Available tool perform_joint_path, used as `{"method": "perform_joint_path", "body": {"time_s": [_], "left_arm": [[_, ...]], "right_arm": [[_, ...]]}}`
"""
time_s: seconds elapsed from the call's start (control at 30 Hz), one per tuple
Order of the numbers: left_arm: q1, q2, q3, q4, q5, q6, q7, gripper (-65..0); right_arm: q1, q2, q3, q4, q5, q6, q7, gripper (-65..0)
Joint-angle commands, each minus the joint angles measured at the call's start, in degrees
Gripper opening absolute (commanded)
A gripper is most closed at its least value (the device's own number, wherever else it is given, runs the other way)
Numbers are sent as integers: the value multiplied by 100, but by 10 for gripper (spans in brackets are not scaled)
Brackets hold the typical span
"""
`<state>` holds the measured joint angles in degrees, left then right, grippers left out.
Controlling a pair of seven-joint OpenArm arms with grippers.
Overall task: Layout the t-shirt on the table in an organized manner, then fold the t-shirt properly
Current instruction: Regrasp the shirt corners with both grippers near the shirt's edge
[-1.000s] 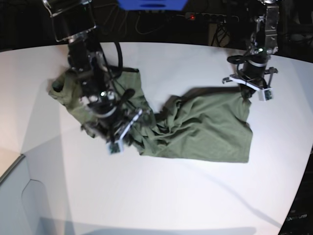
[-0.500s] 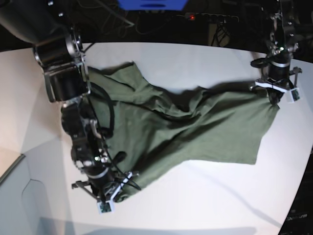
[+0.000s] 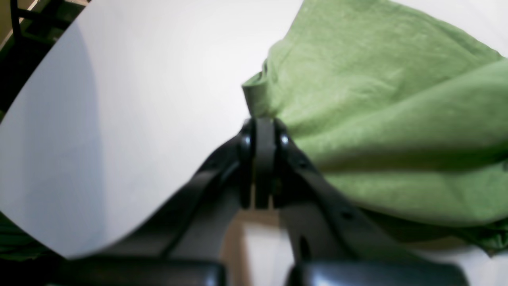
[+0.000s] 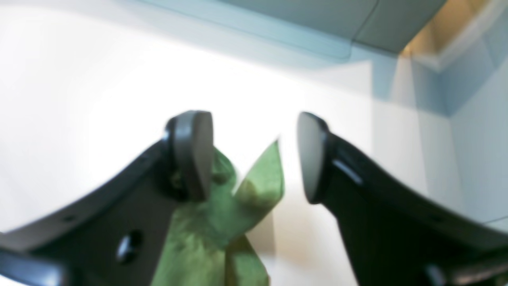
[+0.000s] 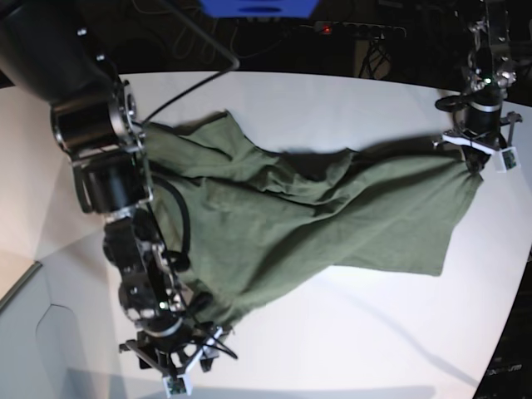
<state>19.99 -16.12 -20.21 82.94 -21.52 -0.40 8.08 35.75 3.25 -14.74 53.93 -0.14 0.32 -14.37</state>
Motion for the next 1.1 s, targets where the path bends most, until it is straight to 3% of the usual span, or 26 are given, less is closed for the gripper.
{"method": "perform_joint_path", "body": {"time_s": [0.0, 0.23, 0.47, 0.7, 1.07], "left_arm": [[-16, -80, -41, 124, 11, 10, -153, -650], [-60, -80, -23, 106, 11, 10, -153, -650], [-60, -45, -14, 89, 2, 10, -153, -650], [-69, -28, -14, 45, 2, 10, -153, -650], [-52, -28, -14, 45, -33, 10, -153, -650]], "right_arm": [[-71, 155, 28, 396, 1, 8, 88, -275], [-2137, 251, 459, 2980, 1, -1, -282, -260], [-4071, 75, 283, 4229, 1, -1, -308, -260], [-5118, 155, -447, 4194, -17, -1, -308, -257], [-5267, 216, -640, 3112, -17, -1, -290, -256]]}}
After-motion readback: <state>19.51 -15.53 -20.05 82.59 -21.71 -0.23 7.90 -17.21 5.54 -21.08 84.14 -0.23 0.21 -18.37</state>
